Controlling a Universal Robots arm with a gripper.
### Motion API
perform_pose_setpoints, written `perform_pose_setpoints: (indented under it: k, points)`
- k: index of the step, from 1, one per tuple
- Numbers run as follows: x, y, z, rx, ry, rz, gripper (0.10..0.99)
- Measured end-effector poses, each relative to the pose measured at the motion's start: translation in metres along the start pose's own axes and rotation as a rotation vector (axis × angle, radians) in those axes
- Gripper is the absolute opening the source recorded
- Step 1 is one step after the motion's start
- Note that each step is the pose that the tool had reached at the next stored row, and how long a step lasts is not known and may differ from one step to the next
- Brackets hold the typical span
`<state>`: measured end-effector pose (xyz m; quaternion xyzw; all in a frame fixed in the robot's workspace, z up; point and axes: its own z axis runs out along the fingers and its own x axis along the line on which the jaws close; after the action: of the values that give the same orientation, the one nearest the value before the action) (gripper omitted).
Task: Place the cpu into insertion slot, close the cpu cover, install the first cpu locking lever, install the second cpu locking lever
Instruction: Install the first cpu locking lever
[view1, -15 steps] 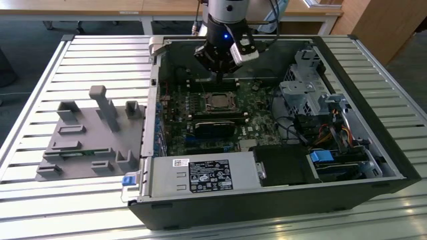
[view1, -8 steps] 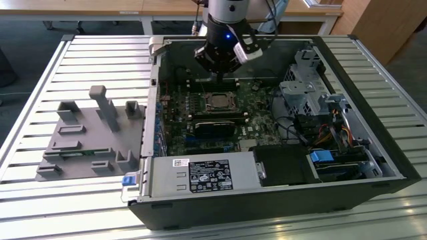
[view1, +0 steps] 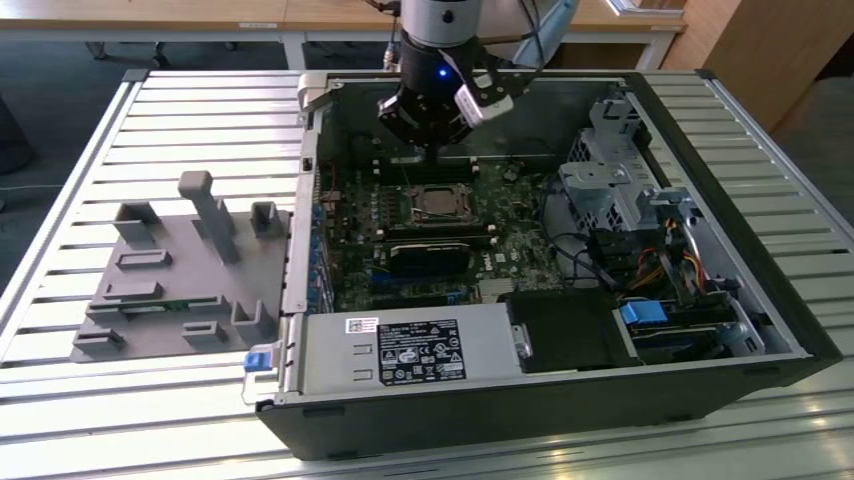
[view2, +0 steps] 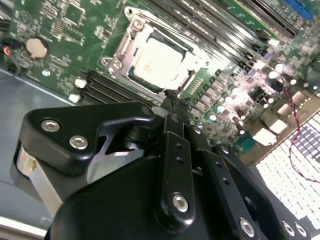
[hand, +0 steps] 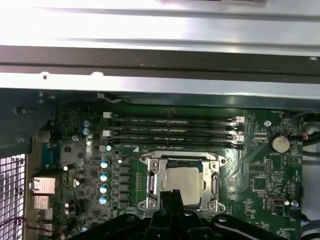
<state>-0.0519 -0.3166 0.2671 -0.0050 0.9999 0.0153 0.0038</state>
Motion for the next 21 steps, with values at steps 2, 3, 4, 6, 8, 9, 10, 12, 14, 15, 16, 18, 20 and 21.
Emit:
perform_pose_setpoints:
  k: [2, 3, 4, 6, 8, 9, 10, 12, 14, 15, 16, 18, 20, 21]
  points:
    - [0.0045, 0.0, 0.0003, 0.0, -0.0013, 0.0, 0.106]
    - [0.0065, 0.0001, 0.0005, 0.0, -0.0016, 0.0, 0.106]
    - [0.0088, 0.0001, 0.0007, 0.0, -0.0019, 0.0, 0.106]
    - [0.0128, 0.0001, 0.0019, 0.0, -0.0025, 0.0, 0.106]
    - [0.0152, 0.0, 0.0043, 0.0, -0.0025, 0.0, 0.106]
    - [0.0165, 0.0, 0.0051, 0.0, -0.0027, 0.0, 0.106]
    - [0.0183, 0.0, 0.0054, 0.0, -0.0032, 0.0, 0.106]
    - [0.0231, 0.0, 0.0057, 0.0, -0.0067, 0.0, 0.106]
    - [0.0283, 0.0001, 0.0058, 0.0, -0.0101, 0.0, 0.106]
    - [0.0309, 0.0001, 0.0058, 0.0, -0.0115, 0.0, 0.106]
    - [0.0333, 0.0001, 0.0058, 0.0, -0.0128, 0.0, 0.106]
    - [0.0375, 0.0002, 0.0059, 0.0, -0.0148, 0.0, 0.106]
    - [0.0414, 0.0002, 0.006, 0.0, -0.0162, -0.001, 0.106]
    - [0.0431, 0.0002, 0.0061, 0.0, -0.0167, -0.001, 0.106]
